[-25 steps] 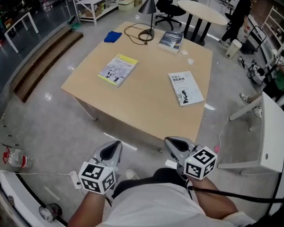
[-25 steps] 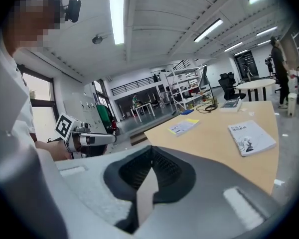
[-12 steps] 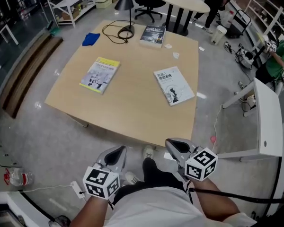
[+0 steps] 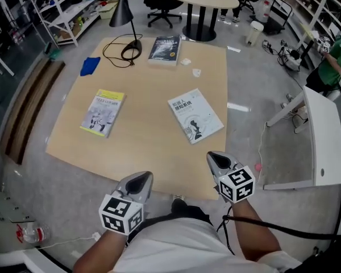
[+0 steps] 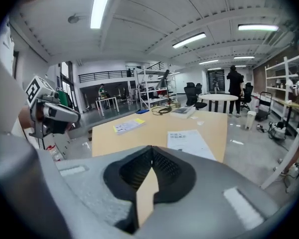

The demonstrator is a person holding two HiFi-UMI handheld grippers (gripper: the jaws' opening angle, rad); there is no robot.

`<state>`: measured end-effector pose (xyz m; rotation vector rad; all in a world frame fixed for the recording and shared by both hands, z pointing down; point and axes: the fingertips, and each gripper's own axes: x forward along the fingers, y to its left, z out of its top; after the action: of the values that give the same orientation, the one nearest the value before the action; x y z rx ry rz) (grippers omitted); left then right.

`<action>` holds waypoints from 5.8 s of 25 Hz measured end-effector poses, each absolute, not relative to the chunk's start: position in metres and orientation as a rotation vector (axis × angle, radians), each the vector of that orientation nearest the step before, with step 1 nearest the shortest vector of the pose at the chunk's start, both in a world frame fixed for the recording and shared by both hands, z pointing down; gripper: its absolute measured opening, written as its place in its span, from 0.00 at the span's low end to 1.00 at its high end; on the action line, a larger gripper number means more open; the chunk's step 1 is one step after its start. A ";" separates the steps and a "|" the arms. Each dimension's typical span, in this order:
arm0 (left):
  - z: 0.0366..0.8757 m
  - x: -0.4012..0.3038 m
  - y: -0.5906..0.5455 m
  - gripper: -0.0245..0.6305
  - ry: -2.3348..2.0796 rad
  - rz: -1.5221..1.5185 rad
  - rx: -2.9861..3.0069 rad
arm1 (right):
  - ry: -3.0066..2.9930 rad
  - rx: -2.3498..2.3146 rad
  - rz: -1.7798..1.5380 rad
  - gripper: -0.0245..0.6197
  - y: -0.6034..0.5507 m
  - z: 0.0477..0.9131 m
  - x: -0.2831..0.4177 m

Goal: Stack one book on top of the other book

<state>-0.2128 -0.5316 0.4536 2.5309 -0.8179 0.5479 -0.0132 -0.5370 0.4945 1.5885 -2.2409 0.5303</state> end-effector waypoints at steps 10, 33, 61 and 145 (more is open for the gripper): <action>0.507 -0.117 -0.618 0.07 -0.725 0.630 2.441 | -2.063 1.692 0.550 0.04 -0.605 0.562 0.082; 0.650 -0.035 -0.635 0.32 -0.633 0.687 1.960 | -1.926 1.626 0.866 0.28 -0.663 0.654 0.142; 0.666 -0.092 -0.639 0.21 -0.756 0.796 2.004 | -1.899 1.548 0.949 0.31 -0.576 0.662 0.050; 0.672 -0.319 -0.498 0.19 -0.359 0.769 2.135 | -1.954 1.934 1.408 0.19 -0.435 0.653 -0.189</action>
<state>-0.3194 -0.4978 0.6725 2.1353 -0.3588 0.7685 -0.1889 -0.4352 0.6535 1.9342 -1.9544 1.4083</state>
